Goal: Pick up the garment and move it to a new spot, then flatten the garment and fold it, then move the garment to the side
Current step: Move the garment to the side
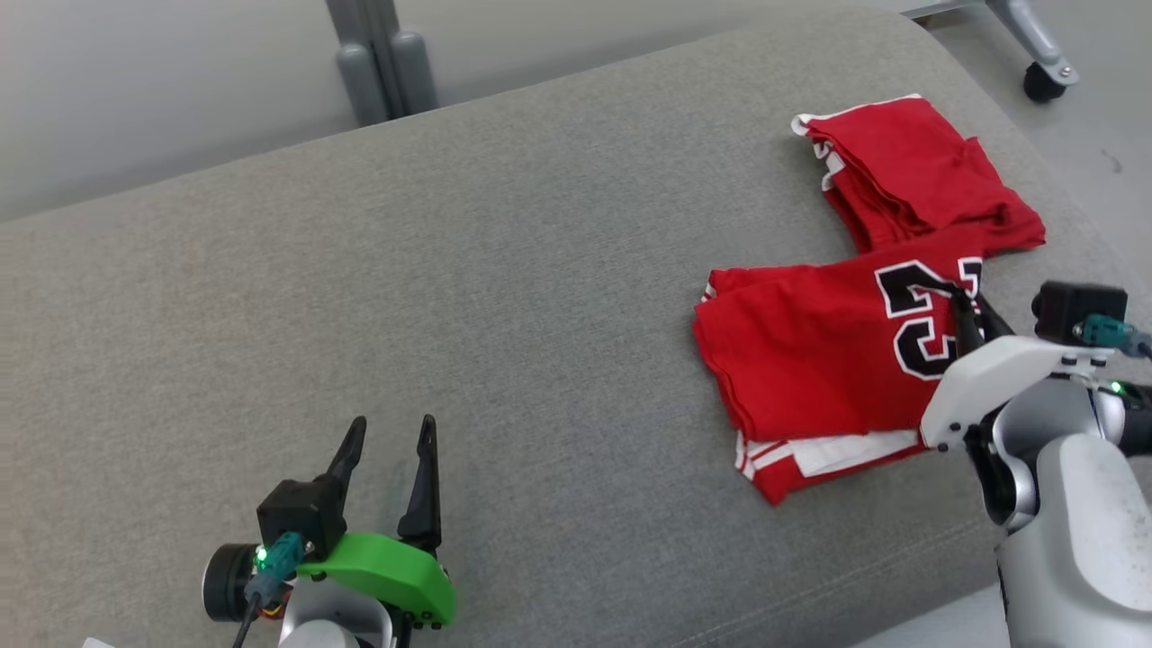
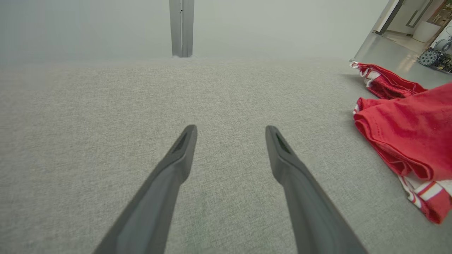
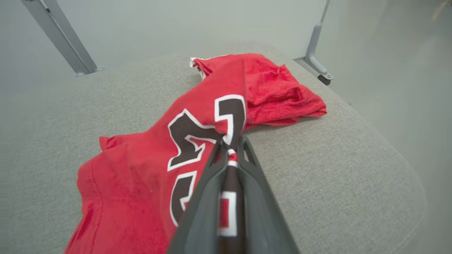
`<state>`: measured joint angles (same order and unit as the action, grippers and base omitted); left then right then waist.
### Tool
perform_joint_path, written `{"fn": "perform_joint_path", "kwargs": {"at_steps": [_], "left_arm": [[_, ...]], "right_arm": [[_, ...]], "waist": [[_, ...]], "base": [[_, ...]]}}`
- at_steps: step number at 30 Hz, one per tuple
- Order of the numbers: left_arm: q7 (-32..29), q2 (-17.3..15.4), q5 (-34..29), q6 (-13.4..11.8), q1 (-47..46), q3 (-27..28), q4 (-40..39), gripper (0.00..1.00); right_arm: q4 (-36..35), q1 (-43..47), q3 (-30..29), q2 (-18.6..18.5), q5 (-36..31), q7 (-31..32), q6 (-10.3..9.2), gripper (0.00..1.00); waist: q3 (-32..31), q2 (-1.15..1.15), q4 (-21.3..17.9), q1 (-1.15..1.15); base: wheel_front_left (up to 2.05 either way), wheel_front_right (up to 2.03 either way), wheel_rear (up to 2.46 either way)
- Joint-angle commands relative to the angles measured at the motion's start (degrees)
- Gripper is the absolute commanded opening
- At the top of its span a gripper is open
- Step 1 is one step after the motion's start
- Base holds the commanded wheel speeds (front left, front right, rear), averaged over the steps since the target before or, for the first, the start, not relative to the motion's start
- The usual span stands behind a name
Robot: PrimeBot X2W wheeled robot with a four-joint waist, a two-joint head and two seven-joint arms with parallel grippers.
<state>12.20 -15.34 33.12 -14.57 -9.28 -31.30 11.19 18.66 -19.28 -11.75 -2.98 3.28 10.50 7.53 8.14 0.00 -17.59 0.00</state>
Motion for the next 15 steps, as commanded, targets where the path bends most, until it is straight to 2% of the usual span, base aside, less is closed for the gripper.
{"fn": "perform_joint_path", "kwargs": {"at_steps": [1,7,15], "left_arm": [[0.4,-0.1,0.5,0.0,0.7,0.2,0.1,1.00],[0.8,0.7,0.7,0.2,1.3,-0.2,0.3,1.00],[1.3,1.2,0.5,0.4,0.8,-0.5,1.0,1.00]], "right_arm": [[-0.3,-2.2,0.2,-0.7,-0.4,0.4,-0.11,0.00],[4.2,-10.0,0.1,-3.9,-1.2,3.0,-0.11,0.00],[12.4,-18.6,1.1,-11.6,-2.9,5.3,-0.11,0.00]], "waist": [[-1.8,0.00,3.9,0.00],[-2.5,0.00,7.8,0.00],[-1.4,0.00,11.8,0.00]], "base": [[0.00,0.00,0.00],[0.00,0.00,0.00],[0.00,0.00,0.00]]}}
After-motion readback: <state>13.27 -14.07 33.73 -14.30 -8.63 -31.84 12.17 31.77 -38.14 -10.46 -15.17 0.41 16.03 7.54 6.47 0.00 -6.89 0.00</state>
